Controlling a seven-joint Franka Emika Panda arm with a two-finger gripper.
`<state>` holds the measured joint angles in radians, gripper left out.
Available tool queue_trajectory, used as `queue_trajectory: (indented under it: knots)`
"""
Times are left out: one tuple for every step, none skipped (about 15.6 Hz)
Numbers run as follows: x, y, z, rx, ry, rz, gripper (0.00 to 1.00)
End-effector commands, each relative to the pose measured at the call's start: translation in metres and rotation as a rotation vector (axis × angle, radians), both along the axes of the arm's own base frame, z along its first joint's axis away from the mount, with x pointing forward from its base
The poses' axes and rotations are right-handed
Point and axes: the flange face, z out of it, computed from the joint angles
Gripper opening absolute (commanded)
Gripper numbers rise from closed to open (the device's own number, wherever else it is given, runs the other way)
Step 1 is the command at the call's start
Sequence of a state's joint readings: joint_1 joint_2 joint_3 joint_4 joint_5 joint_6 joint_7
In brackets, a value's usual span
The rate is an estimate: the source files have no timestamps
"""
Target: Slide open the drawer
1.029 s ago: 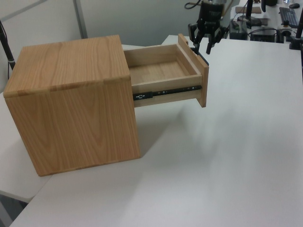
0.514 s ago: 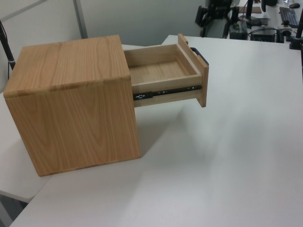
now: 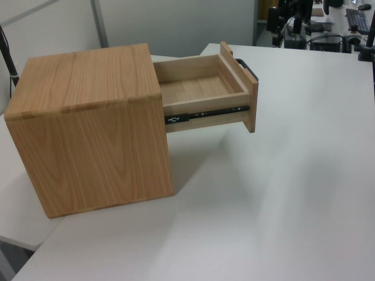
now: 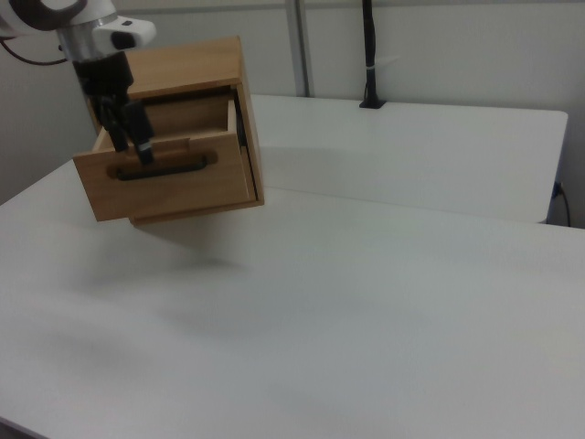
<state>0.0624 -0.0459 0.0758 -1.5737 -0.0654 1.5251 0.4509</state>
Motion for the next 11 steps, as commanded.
queue_trajectory:
  knots:
    - [-0.0066, -0.039, 0.0083, -0.001, 0.015, 0.262, 1.0]
    - [-0.0061, -0.043, 0.0086, 0.0, 0.016, 0.311, 1.0]
    - [-0.0051, -0.0467, 0.008, 0.002, 0.017, 0.356, 1.0]
    - [-0.0041, -0.048, 0.0069, 0.003, 0.019, 0.402, 1.0]
    - [-0.0026, -0.0461, 0.0046, 0.005, 0.025, 0.448, 1.0]
    - [-0.0013, -0.0465, 0.0033, 0.007, 0.024, 0.454, 1.0]
    - [-0.001, -0.0464, 0.0028, 0.007, 0.023, 0.458, 1.0]
    - [-0.001, -0.0456, 0.0007, 0.008, 0.028, 0.46, 1.0]
    - [-0.0015, -0.0457, 0.0014, 0.008, 0.026, 0.46, 1.0]
    - [-0.0015, -0.0465, 0.0014, 0.008, 0.026, 0.457, 1.0]
    - [-0.002, -0.0457, 0.0022, 0.008, 0.025, 0.457, 1.0]
